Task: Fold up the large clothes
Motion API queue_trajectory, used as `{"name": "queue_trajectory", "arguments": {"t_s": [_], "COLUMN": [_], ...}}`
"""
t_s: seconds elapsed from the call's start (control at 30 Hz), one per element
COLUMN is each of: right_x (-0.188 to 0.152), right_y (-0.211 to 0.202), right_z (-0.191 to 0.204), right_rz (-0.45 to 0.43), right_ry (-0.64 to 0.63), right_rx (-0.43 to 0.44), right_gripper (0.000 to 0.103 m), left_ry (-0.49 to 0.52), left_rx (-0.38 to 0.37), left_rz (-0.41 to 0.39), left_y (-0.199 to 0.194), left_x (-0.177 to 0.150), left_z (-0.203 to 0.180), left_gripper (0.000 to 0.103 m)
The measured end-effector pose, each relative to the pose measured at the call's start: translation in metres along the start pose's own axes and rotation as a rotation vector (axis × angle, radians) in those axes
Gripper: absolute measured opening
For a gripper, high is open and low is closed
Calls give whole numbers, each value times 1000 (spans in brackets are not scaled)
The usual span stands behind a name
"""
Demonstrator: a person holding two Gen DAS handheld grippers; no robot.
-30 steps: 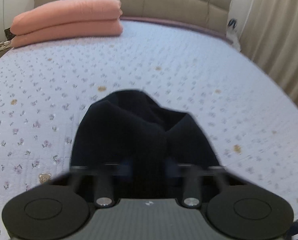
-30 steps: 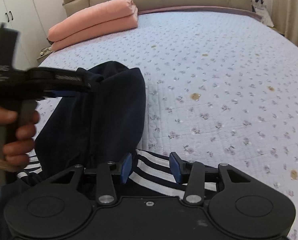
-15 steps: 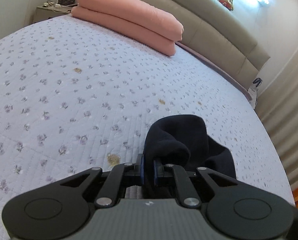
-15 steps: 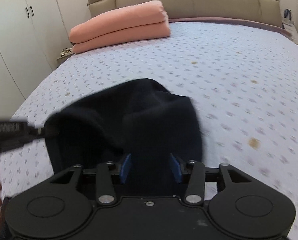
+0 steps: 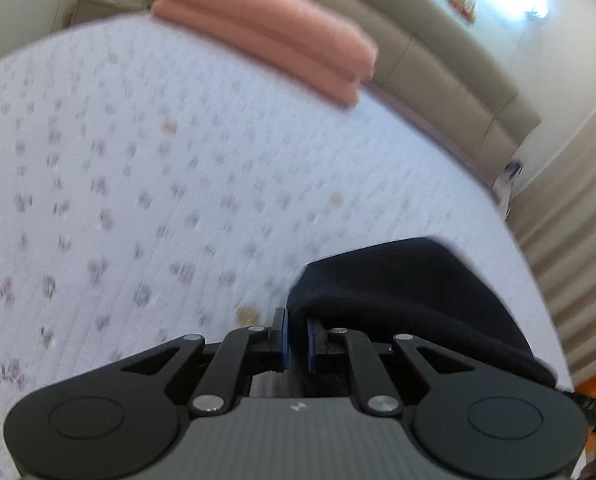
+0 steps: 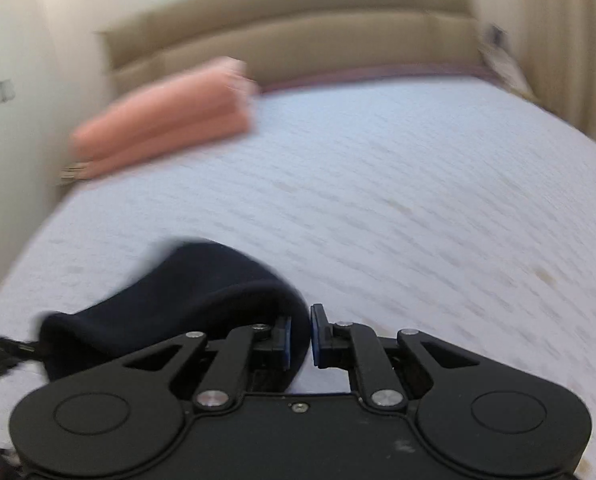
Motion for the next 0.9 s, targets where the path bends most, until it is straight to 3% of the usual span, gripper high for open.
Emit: {"name": "queue_trajectory", "arguments": {"t_s": [0.07, 0.1, 0.13, 0.27, 0.33, 0.4, 0.5, 0.53, 0.57, 0.63, 0.67, 0.77, 0.83, 0.9], "right_x": [-38, -53, -58, -39, -29, -15, 19, 30, 38, 49, 52, 50, 42, 29], "right_y": [32, 47, 51, 13, -15, -29, -23, -11, -1, 27, 43, 88, 116, 139], "right_z": [-20, -23, -23, -18, -24, -19, 6, 20, 37, 68, 82, 114, 118, 112], "right_rz": [127, 180, 172, 124, 74, 38, -34, -44, -51, -57, -47, 12, 63, 134], "right_ry": [76, 79, 67, -60, -96, -109, -119, -139, -167, -243, -265, -313, -351, -332], "right_rx": [34, 41, 42, 71, 92, 99, 149, 172, 183, 175, 180, 199, 143, 126], "right_gripper": [31, 36, 36, 66, 73, 73, 70, 57, 35, 20, 20, 19, 18, 16], "left_ry": [7, 15, 27, 101, 134, 154, 218, 249, 287, 357, 391, 416, 413, 349], "left_rx": [54, 48, 33, 2, 7, -17, -86, -109, -132, -153, -153, -75, -7, -60], "left_rz": [72, 85, 77, 47, 21, -12, -60, -58, -51, 0, 57, 159, 205, 224], "left_y": [20, 25, 22, -13, -37, -57, -61, -54, -43, -14, 7, 51, 66, 61], "left_x": [-13, -18, -17, -8, -1, 10, 25, 25, 23, 11, 0, -21, -33, -37], "left_z": [14, 18, 18, 17, 19, 11, -32, -49, -70, -99, -108, -99, -74, -50], "left_gripper": [10, 11, 14, 40, 40, 40, 39, 38, 33, 27, 17, 8, 2, 3]}}
Point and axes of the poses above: each gripper's, at about its wrist camera, not at the fingertips, and y roughly the way its jaws point, z to its left, x to its top, the point moved 9 cm from there along y, roughly the way its jaws point, and after that the axes turned 12 degrees about -y, right-handed, at the moved point
